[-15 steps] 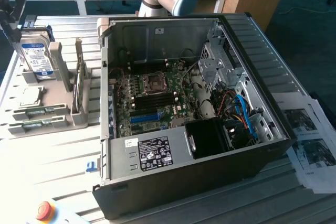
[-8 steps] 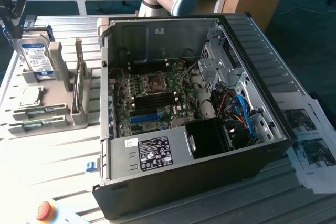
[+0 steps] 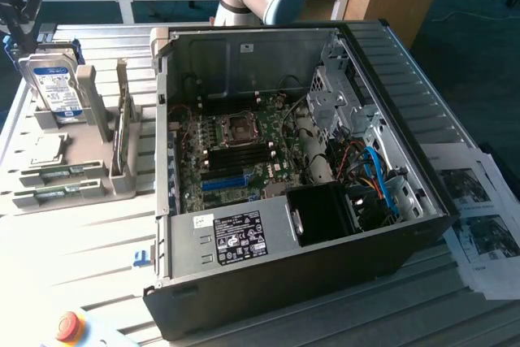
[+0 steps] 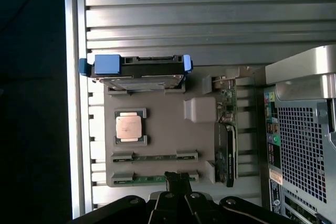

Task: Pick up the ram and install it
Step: 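Reach for the ram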

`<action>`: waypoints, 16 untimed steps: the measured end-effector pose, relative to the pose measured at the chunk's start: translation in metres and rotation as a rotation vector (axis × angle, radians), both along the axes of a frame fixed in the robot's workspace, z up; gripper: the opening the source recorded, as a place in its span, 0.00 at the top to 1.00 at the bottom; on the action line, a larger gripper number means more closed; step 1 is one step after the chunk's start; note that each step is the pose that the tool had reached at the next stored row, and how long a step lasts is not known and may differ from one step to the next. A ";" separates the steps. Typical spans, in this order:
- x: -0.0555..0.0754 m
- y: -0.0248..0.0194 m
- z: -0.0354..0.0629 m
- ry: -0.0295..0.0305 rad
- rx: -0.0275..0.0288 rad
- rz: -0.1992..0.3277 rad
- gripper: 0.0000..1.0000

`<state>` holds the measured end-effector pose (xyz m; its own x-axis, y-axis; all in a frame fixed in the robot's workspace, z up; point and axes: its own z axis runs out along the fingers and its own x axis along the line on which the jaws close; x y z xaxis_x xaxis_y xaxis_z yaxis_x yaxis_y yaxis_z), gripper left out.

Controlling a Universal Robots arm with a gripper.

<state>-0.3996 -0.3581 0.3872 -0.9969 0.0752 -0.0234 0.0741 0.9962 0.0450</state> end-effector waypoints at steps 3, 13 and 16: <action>0.000 0.0000 0.0001 0.0002 -0.0001 0.000 0.90; 0.000 0.0108 -0.0004 0.0001 0.0000 0.000 0.90; 0.000 0.0108 -0.0004 0.0001 -0.0001 0.000 0.90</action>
<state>-0.3997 -0.3473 0.3869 -0.9969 0.0753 -0.0233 0.0742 0.9962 0.0449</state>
